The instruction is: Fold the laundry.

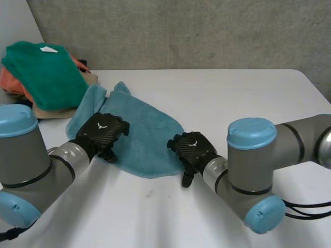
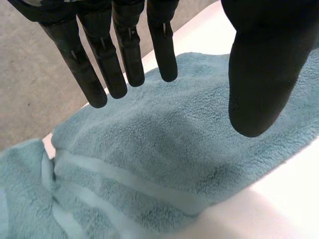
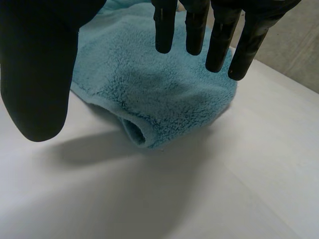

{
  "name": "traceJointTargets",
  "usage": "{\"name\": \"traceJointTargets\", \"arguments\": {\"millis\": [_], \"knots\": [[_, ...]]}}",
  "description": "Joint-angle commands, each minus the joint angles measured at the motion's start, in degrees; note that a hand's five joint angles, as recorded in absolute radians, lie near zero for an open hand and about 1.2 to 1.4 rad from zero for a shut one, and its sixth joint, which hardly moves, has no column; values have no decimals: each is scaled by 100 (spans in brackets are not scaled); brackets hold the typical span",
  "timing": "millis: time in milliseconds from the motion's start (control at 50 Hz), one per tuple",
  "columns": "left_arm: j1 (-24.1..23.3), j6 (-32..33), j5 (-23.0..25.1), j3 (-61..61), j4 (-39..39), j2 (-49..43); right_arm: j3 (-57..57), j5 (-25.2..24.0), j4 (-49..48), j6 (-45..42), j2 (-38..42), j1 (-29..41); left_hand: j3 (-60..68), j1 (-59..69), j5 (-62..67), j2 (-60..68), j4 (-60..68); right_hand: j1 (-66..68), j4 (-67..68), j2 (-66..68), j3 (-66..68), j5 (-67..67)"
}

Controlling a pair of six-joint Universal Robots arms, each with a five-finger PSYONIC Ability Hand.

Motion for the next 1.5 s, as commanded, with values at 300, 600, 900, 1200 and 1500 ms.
{"name": "traceJointTargets", "arguments": {"millis": [300,600,900,1200,1500], "knots": [[43,-888,-54,-694,280,864,-829,310,4,-94,81,129,464,442,449,460,433,6575,6319,6338,6321,6343],[-124,-1267,-63,-702,333,786,-785,275,364,-94,-114,173,464,442,449,460,433,1755,1499,1518,1501,1523],[-98,-1249,-63,-702,429,583,-802,266,514,-103,466,164,464,442,449,460,433,1585,1329,1348,1331,1353],[-107,-1249,-63,-702,438,583,-1048,301,57,-164,686,164,464,442,449,460,433,3549,3293,3311,3294,3316],[-142,-1284,-115,-746,482,425,-1260,108,180,-288,327,120,413,392,399,410,383,6575,6319,6338,6321,6343]]}}
